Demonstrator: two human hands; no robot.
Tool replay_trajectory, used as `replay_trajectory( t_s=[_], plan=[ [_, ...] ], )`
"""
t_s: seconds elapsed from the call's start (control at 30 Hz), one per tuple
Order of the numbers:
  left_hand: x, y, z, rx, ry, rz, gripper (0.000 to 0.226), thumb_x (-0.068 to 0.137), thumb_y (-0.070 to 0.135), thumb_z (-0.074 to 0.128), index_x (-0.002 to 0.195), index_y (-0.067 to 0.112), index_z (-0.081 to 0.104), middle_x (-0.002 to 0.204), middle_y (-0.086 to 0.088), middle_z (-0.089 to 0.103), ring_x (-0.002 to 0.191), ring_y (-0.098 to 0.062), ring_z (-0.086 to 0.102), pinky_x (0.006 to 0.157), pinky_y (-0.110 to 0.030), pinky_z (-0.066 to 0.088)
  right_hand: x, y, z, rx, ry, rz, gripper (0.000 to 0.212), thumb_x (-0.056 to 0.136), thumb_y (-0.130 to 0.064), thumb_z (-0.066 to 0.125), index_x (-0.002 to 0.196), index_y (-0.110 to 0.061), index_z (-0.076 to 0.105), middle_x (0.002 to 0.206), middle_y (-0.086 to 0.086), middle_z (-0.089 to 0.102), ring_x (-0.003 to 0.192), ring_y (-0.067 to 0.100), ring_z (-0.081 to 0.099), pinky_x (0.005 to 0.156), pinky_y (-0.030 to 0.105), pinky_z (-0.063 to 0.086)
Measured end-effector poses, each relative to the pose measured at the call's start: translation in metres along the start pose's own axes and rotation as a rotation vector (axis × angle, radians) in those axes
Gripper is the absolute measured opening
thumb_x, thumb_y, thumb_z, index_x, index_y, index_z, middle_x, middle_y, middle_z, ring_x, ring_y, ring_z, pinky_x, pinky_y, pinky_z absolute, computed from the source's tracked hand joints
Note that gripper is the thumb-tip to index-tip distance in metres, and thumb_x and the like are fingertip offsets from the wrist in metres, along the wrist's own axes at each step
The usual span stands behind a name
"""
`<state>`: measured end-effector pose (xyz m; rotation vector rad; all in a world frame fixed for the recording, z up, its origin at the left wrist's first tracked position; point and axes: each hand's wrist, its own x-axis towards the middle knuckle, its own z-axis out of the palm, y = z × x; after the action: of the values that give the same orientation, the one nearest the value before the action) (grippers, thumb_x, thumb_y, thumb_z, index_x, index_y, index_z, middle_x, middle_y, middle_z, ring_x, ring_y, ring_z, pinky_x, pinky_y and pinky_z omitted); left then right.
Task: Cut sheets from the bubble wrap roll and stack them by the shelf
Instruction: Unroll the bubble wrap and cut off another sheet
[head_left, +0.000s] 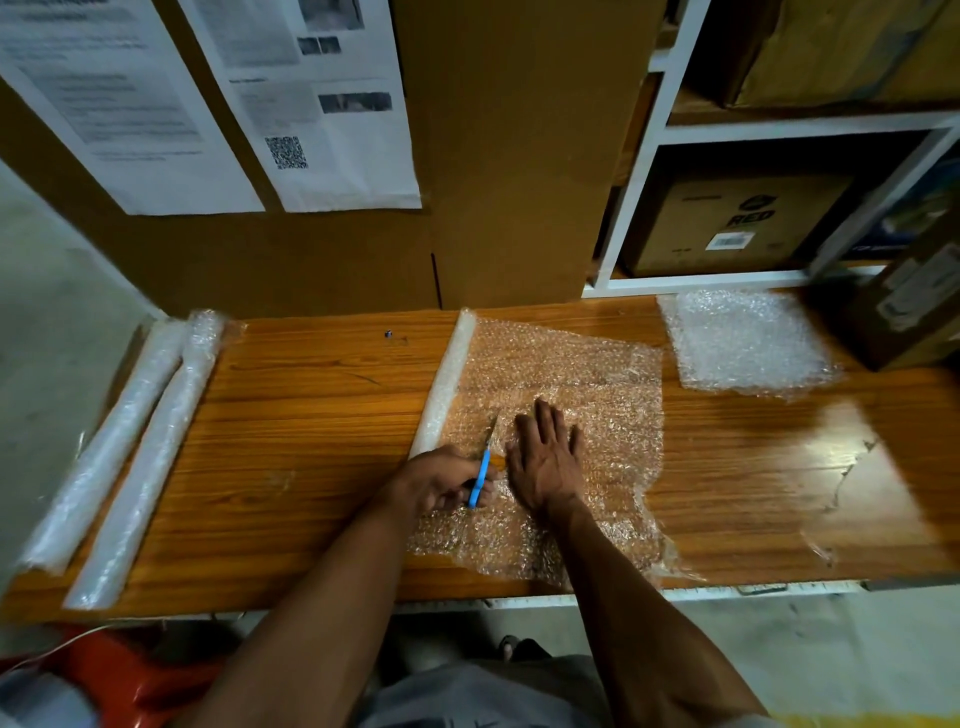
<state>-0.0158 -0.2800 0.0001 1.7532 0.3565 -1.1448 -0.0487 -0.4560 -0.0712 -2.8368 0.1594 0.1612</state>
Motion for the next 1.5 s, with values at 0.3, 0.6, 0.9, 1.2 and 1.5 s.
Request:
replay_trajectory(
  t_s=[0.3,0.6,0.9,1.2,1.5],
  plan=[
    [0.008,0.017,0.005,0.034,0.029,0.004,0.016,0.097,0.016,0.064,0.087,0.005,0.068,0.080,-0.017,0.069,0.046,-0.011,0.052,0.043,-0.020,0.033,0.001,0.008,0.002,-0.030,-0.049,0.011,0.077,0.103,-0.064,0.011,0.168,-0.026,0.000,0.174,0.004,-0.013,0.161,0.026,-0.014,0.128,0.057,-0.008],
    [-0.006,0.021,0.014,-0.037,0.131,0.099,0.019,0.098,0.002,0.064,0.112,-0.011,0.061,0.064,-0.012,0.063,0.030,-0.005,0.049,0.031,-0.016,0.032,0.002,0.008,0.001,-0.034,-0.054,0.014,0.078,0.101,-0.065,0.013,0.167,-0.028,-0.005,0.173,0.004,-0.017,0.160,0.026,-0.017,0.127,0.056,-0.010],
    [0.014,0.020,0.005,-0.006,0.050,0.020,0.019,0.094,0.025,0.074,0.089,0.007,0.073,0.069,-0.007,0.069,0.038,-0.003,0.046,0.036,-0.013,0.030,0.007,0.015,-0.002,-0.078,-0.066,-0.031,0.077,0.100,-0.064,0.012,0.167,-0.031,-0.007,0.173,0.006,-0.018,0.159,0.029,-0.020,0.126,0.062,-0.010],
    [0.013,0.036,0.007,-0.001,-0.034,-0.056,0.023,0.090,0.036,0.078,0.090,0.014,0.070,0.079,-0.001,0.074,0.065,-0.008,0.069,0.054,-0.018,0.052,0.008,0.023,-0.001,-0.111,-0.083,-0.050,0.081,0.099,-0.069,0.015,0.167,-0.031,-0.004,0.173,0.006,-0.019,0.158,0.031,-0.023,0.124,0.061,-0.016],
    [0.024,0.051,0.007,0.015,0.043,0.018,0.014,0.102,0.020,0.062,0.099,0.007,0.067,0.076,-0.008,0.068,0.033,-0.003,0.052,0.034,-0.014,0.036,0.005,0.021,0.000,-0.096,-0.079,-0.032,0.080,0.099,-0.070,0.013,0.167,-0.032,-0.006,0.173,0.005,-0.018,0.159,0.030,-0.022,0.124,0.062,-0.013]
  ],
)
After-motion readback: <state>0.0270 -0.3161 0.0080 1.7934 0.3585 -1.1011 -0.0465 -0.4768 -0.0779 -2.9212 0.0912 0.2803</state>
